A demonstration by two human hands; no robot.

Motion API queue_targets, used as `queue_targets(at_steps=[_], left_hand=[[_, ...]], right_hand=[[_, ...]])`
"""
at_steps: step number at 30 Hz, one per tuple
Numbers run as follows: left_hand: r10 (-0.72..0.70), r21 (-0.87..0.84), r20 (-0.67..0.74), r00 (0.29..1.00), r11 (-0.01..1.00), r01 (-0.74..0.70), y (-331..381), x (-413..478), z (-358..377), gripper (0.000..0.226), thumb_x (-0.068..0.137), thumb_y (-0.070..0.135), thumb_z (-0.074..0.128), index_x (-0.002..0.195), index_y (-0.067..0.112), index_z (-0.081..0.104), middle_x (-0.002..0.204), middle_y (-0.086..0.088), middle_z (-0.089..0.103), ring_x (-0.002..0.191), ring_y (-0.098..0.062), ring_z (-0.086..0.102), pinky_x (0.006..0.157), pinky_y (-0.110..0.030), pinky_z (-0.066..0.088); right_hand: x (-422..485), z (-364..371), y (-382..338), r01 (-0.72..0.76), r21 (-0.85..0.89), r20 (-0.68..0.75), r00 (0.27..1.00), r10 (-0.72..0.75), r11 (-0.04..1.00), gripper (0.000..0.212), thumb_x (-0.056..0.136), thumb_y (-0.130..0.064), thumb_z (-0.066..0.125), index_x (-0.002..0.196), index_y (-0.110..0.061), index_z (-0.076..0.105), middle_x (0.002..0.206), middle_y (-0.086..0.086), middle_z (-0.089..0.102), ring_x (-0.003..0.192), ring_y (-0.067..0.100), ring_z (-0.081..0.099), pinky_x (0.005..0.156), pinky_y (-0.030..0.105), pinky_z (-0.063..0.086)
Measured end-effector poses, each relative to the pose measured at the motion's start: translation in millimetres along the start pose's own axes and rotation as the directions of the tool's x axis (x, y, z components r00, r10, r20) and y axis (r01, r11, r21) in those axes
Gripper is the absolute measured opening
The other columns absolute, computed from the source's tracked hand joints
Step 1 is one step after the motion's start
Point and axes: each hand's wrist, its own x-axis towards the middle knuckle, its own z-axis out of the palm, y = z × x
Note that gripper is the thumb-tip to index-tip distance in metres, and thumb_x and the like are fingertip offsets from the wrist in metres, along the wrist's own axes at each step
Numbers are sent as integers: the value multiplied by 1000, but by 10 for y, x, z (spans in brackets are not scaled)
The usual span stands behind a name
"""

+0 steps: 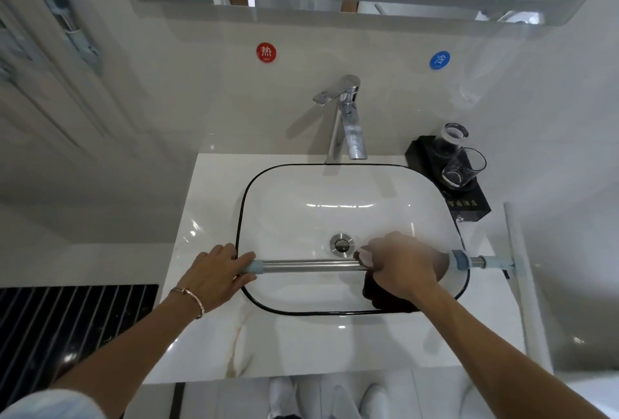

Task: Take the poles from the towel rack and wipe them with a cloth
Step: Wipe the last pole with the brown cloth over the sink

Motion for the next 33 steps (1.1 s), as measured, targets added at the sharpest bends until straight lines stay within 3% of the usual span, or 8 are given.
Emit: queue_targets(at_steps=[4,8,13,18,22,25,29,33], left_hand=[[5,-16,-20,1000,1000,-5,25,-1,-4,30,84,53,33,100,32,47,58,7,49,46,-15,49,48,-23,28],[-7,-9,26,1000,1000,8,-6,46,-9,32,85,55,31,98,31,48,57,6,52,48,-17,53,50,-25,27],[-168,-41,195,966,983,180,107,26,-67,43,92,55,42,120,25,51,102,-1,61,95,-25,57,71,-31,30],[-237,-41,296,925,965,260,137,37,-89,40,91,58,41,115,28,51,101,4,56,96,-19,54,70,-29,27],[-227,-32,285,931,969,246,130,46,-96,39,92,57,40,114,27,50,101,4,56,96,-18,53,70,-29,27],[-205,0,275,939,977,213,133,68,-109,38,92,57,38,109,25,49,93,5,55,87,-18,53,68,-29,27],[-238,54,253,938,971,232,179,130,-104,33,91,54,40,104,24,48,78,7,49,72,-19,50,64,-29,31],[-292,4,295,910,953,304,168,197,-99,35,90,50,44,116,26,45,80,6,59,77,-21,60,64,-27,38]], right_hand=[[46,1,-246,14,9,43,999,-14,1000,46,81,-31,53,127,-34,52,126,-1,51,115,27,49,97,42,40],[124,49,-846,136,65,78,987,-141,989,52,78,-29,56,129,-32,51,127,2,50,114,29,49,95,42,41],[67,189,-1487,315,123,38,946,-322,941,51,80,-34,57,130,-32,49,130,2,48,119,31,45,100,44,36],[93,125,-952,260,102,58,962,-267,960,56,76,-32,60,131,-35,51,127,0,50,115,29,49,95,38,42],[94,-55,45,61,-46,78,995,-58,997,53,76,-32,58,128,-39,52,123,-1,53,110,28,54,89,38,47],[21,-124,603,-56,-182,-23,998,52,982,44,82,-36,55,126,-37,55,121,-4,54,112,23,52,94,42,44],[108,-85,348,-54,-76,7,998,54,996,46,81,-32,56,126,-35,55,123,-2,54,111,26,51,93,42,45],[128,136,-530,138,65,-46,990,-135,988,44,77,-34,59,121,-36,57,121,-2,55,110,29,53,90,36,44]])
